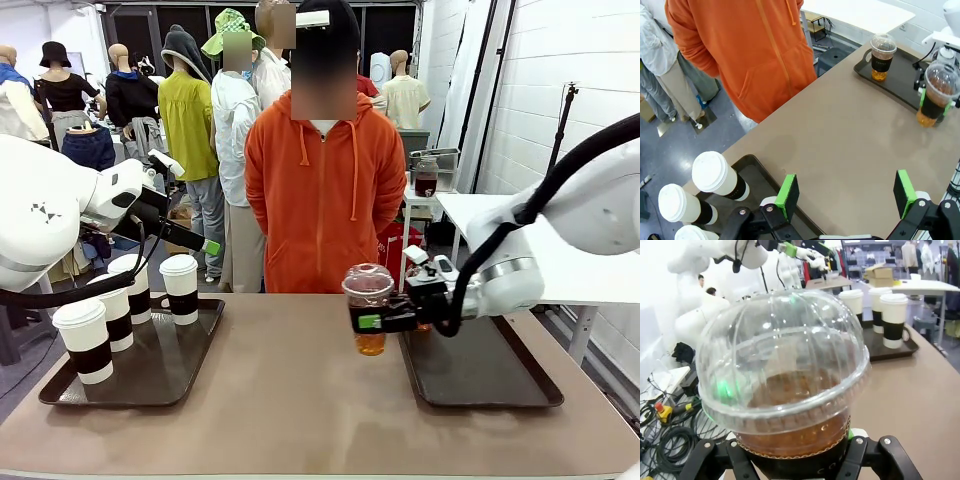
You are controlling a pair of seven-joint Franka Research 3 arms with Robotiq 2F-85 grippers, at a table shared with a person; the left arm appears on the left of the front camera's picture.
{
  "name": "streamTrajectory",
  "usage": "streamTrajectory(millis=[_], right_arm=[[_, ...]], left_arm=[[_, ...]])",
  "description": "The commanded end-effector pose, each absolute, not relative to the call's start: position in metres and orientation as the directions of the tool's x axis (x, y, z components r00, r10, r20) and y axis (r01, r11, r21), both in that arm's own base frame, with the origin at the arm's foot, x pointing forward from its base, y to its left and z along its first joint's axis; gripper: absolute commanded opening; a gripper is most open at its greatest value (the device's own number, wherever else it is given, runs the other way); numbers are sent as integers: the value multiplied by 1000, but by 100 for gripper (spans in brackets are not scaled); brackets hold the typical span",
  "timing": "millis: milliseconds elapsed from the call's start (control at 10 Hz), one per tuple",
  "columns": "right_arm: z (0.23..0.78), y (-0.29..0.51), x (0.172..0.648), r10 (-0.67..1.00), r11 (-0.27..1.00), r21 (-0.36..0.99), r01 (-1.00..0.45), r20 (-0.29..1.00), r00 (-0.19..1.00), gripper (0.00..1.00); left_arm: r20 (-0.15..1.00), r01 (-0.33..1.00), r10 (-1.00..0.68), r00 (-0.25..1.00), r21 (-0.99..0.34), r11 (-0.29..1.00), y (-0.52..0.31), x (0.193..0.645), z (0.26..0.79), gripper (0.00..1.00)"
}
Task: Distribute the coffee onto the tray.
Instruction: Pick up another iced Americano from the middle of the table and place it on the right Handle tray.
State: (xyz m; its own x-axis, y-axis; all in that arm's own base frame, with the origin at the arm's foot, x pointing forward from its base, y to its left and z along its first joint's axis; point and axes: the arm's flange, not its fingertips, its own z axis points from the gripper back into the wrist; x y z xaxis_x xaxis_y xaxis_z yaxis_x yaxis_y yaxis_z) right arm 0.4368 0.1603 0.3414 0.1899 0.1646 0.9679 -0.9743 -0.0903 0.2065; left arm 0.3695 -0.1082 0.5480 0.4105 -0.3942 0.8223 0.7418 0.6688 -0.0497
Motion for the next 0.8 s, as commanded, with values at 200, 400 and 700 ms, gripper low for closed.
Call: streamTrajectory(millis=[200, 400, 700], right_arm=[[345, 124, 445, 179, -60, 217, -974, 963, 203, 63], [342, 120, 444, 196, -42, 199, -979, 963, 187, 63], [337, 119, 445, 199, -36, 206, -978, 961, 195, 63]], left_arm=[[821, 742, -393, 415, -54, 669, -107, 370, 547, 100], [821, 742, -393, 415, -54, 669, -107, 370, 547, 100], [821, 742, -393, 415, -54, 669, -107, 370, 547, 100]])
